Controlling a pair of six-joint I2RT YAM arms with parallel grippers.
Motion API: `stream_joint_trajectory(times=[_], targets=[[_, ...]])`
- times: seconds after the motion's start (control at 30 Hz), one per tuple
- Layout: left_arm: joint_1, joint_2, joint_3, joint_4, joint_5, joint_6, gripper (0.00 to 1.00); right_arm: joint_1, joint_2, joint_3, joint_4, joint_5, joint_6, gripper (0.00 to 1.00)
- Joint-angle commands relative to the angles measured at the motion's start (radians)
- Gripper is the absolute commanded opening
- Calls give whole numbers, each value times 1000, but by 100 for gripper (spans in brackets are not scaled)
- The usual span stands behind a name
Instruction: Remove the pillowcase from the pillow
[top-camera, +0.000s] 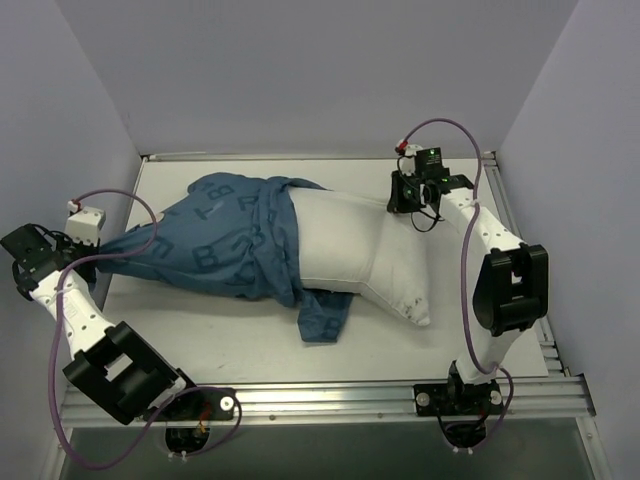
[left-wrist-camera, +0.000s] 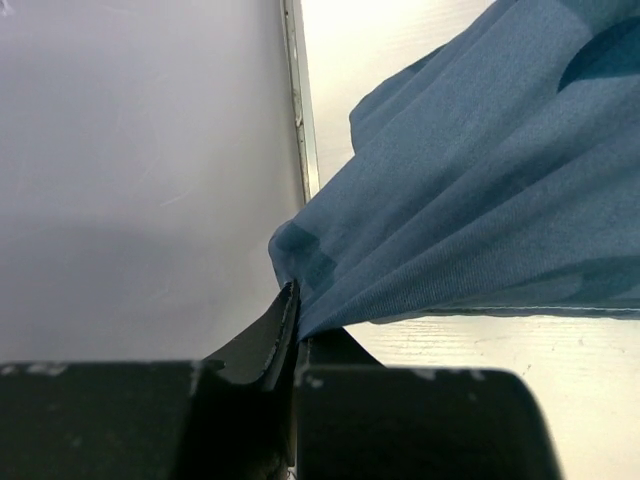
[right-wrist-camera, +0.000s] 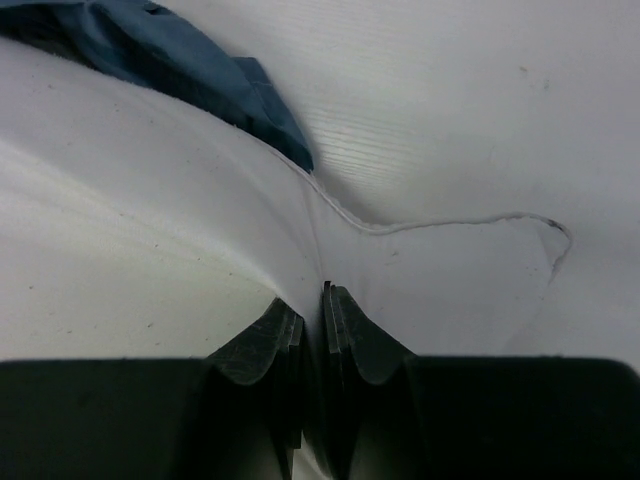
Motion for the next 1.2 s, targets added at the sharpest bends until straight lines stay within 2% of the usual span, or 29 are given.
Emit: stream_joint_trajectory(times=[0.0,0.3,0.43,0.57,0.63,0.7,0.73,0.77,0.8,0.87,0.9,0.93,0.97,1.03,1.07,1.1,1.13,1.17], targets=[[44,-20,88,210,-208,0,2,-224,-75,55,-53,368,-48,0],[64,38,210,191,-228,3,2,-308,-109,90,-53,514,-48,0],[64,52,230,240,-303,-6,2,-376,-124,101,-19,486,-10,0],[73,52,313,250,-346,-20,2,-416,-108,145,-3,483,-2,0],[75,26,385,216,-329,-38,2,-419,-89,164,-14,495,-7,0],[75,-24,465,158,-213,-41,2,-419,-78,161,-23,465,-1,0],[73,-46,485,66,-140,-37,2,-410,-83,152,-20,433,10,0],[64,-68,499,28,-5,-37,2,-358,-103,138,-5,448,2,0],[14,-113,497,-6,27,-35,2,-315,-110,119,-2,475,-13,0],[-76,-167,479,-60,24,-47,2,-185,-121,122,-28,497,-38,0],[-157,-181,455,-78,21,-67,2,-137,-127,124,-39,486,-38,0],[-192,-195,444,-79,18,-84,2,-103,-135,121,-46,454,-38,0],[-219,-212,434,-82,13,-103,2,-18,-161,118,-46,411,-38,0],[-278,-215,421,-91,1,-147,2,79,-186,116,-46,411,-38,10],[-290,-210,421,-97,-4,-159,2,131,-204,122,-45,390,-38,34],[-301,-207,422,-105,-16,-179,2,238,-207,128,-43,370,-38,48],[-321,-204,422,-111,-19,-187,2,288,-210,144,-34,345,-63,57],[-330,-204,421,-111,-24,-195,2,337,-207,148,-25,324,-64,84]])
